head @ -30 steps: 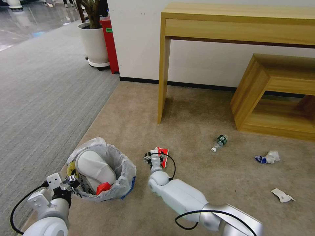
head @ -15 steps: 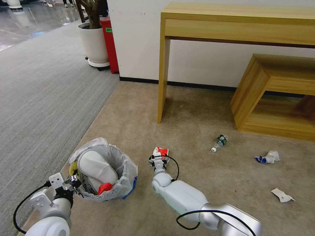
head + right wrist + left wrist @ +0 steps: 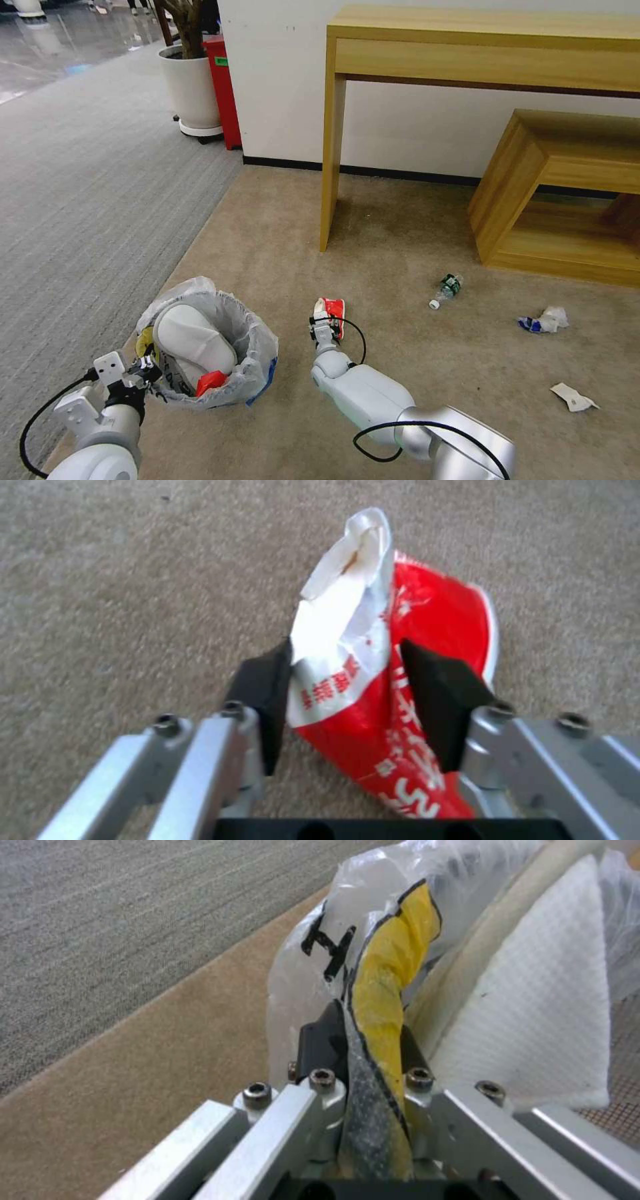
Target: Pick up the trash bin and place the garbage on the floor into it.
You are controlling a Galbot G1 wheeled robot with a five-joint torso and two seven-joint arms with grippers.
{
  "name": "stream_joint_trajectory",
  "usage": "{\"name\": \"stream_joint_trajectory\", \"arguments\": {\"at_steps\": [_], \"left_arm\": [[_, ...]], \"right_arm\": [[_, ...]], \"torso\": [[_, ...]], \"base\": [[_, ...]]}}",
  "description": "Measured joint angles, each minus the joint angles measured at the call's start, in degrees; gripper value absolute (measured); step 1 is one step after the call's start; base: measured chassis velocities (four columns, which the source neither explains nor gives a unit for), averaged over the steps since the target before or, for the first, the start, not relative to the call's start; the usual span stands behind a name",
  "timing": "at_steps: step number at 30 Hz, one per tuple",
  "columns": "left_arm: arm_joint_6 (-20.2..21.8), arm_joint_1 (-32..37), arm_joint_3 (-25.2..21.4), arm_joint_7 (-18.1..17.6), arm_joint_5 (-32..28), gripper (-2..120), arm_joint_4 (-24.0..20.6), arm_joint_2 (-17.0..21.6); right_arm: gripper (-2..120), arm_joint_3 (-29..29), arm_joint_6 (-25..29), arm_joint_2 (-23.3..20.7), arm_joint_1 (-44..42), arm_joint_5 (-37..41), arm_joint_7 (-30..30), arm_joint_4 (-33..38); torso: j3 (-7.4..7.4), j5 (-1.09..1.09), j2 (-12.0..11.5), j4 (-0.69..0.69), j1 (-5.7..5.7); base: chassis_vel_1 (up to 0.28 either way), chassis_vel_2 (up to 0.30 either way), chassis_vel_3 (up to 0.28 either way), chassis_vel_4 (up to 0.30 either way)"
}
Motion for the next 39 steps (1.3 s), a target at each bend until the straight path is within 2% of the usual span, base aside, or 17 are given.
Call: {"name": "stream_joint_trajectory", "arguments": {"at_steps": [2,3,6,7,10,19,21,26,30,31,34,35,37,39], "left_arm": [[0.0,-0.03,0.02,0.0,0.0,3,-0.02,-0.04],[0.0,-0.03,0.02,0.0,0.0,3,-0.02,-0.04],[-0.02,0.03,-0.1,0.0,-0.02,3,-0.24,-0.02],[-0.02,0.03,-0.1,0.0,-0.02,3,-0.24,-0.02],[-0.02,0.03,-0.27,0.0,-0.12,3,-0.29,0.12],[-0.03,-0.33,-0.55,0.0,-0.26,3,0.46,0.56],[-0.06,-0.41,-0.69,-0.01,-0.28,3,0.94,0.72],[-0.1,-0.52,-0.76,-0.02,-0.28,3,1.51,0.8],[-0.12,-0.88,-0.76,-0.05,-0.24,3,2.22,0.9],[-0.12,-0.88,-0.76,-0.05,-0.24,3,2.22,0.9],[-0.12,-1.0,-0.58,-0.08,-0.27,3,2.38,1.0],[-0.12,-1.0,-0.58,-0.08,-0.27,3,2.38,1.0],[0.18,-0.98,-0.42,-0.33,-0.77,3,2.08,1.18],[1.09,-0.83,-0.24,-0.76,-2.04,3,1.05,1.65]], "right_arm": [[33,-0.07,-0.01,-0.05,-0.11,0.03,-0.06,0.06],[33,-0.07,-0.01,-0.05,-0.11,0.03,-0.06,0.06],[18,-0.38,-0.02,-0.47,-0.27,0.26,-0.52,0.12],[18,-0.38,-0.02,-0.47,-0.27,0.26,-0.52,0.12],[3,-0.91,-0.1,-1.27,-0.43,1.09,-0.87,0.81],[0,-1.57,0.33,-4.41,-0.98,5.66,-2.16,5.7],[0,-1.95,1.28,-7.27,-1.43,8.91,-3.84,10.4],[0,-2.11,2.64,-10.65,-2.02,11.44,-5.46,16.65],[0,-1.76,3.76,-16.05,-3.18,14.32,-6.63,28.07],[0,-1.76,3.76,-16.05,-3.18,14.32,-6.63,28.07],[0,-0.83,4.34,-20.47,-4.07,15.75,-7.38,37.59],[0,-0.83,4.34,-20.47,-4.07,15.75,-7.38,37.59],[0,0.3,5.37,-25.9,-4.52,16.65,-8.82,45.64],[0,1.33,6.78,-32.01,-4.56,17.63,-11.55,52.57]], "torso": [[0.0,-0.01,0.0,0.0,0.0],[0.0,-0.01,0.0,0.0,0.0],[0.0,0.0,0.0,0.0,0.0],[0.0,0.0,0.0,0.0,0.0],[0.0,0.0,0.0,-0.01,0.0],[0.0,0.0,0.0,0.0,0.0],[0.0,0.0,0.0,0.0,0.0],[0.0,0.0,0.0,0.0,0.0],[0.0,0.01,0.0,0.0,0.0],[0.0,0.01,0.0,0.0,0.0],[0.0,0.02,0.0,0.01,0.0],[0.0,0.02,0.0,0.01,0.0],[0.0,0.02,0.0,0.02,0.0],[0.0,0.0,0.0,-0.05,0.0]], "base": [[0.0,0.0,0.0,0.0],[0.0,0.0,0.0,0.0],[0.0,0.0,0.0,0.0],[0.0,0.0,0.0,0.0],[0.0,0.0,0.0,0.0],[0.0,0.0,0.0,0.0],[0.0,0.0,0.0,0.0],[0.0,0.0,0.0,0.0],[0.0,0.0,0.0,0.0],[0.0,0.0,0.0,0.0],[0.0,0.0,0.0,0.0],[0.0,0.0,0.0,0.0],[0.0,0.0,0.0,0.0],[0.0,0.0,0.0,0.0]]}}
